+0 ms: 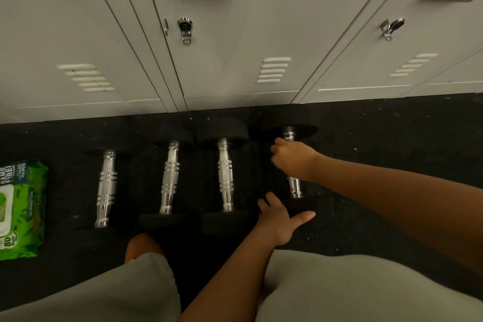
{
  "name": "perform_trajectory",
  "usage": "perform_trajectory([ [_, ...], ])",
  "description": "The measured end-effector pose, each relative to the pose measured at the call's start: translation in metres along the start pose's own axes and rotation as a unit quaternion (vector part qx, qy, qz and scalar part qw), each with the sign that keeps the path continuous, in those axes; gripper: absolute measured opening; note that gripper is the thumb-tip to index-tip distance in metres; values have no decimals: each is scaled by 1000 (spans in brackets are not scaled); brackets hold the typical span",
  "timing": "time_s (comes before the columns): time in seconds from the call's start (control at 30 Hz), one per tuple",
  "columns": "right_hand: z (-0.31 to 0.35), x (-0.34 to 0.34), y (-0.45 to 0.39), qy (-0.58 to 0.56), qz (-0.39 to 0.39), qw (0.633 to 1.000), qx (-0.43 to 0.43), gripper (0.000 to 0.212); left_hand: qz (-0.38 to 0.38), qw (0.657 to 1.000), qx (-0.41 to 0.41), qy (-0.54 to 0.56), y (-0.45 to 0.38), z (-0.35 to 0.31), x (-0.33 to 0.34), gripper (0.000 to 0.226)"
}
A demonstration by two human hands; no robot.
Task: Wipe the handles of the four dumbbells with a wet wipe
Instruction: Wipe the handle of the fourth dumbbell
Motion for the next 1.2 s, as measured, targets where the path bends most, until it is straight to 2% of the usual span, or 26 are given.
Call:
perform_trajectory([
  [0.23, -14, -5, -2, -21, -43, 997, 54, 28, -2, 1000, -3, 0, 0, -1, 0, 106],
  [0.37, -1, 6, 2, -6, -36, 999, 7, 27, -7, 1000, -6, 5, 0, -1, -1, 105],
  [0.57, -16, 4, -1, -7, -74, 996, 41, 29, -5, 1000, 1, 5, 0, 0, 1, 105],
  [0.73, -4, 10, 3, -10, -47, 998, 33, 31, -3, 1000, -5, 6, -1, 0, 0, 106],
  [0.87, -12, 4, 3, -13, -60, 997, 45, 29, -3, 1000, 2, -1, 0, 0, 1, 106],
  [1.03, -2, 4, 0, -19, -12, 1000, 13, 28, -5, 1000, -4, 2, 2, -2, 1, 106],
  [1.13, -11, -3, -5, -10, -8, 999, 39, 29, -2, 1000, 2, 4, 2, -1, 1, 106],
  [1.2, -9, -3, -7, -13, 20, 999, 38, 30, 0, 1000, 2, 5, 1, 0, 0, 106],
])
Point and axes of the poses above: each hand's wrist, its own y-axis away from the middle knuckle, its own x-axis out of the palm, z = x × y, the point moved 3 cm from there along -y, towards the middle knuckle, and after that the axes turned 6 degrees about -x, right-handed, at the moved point
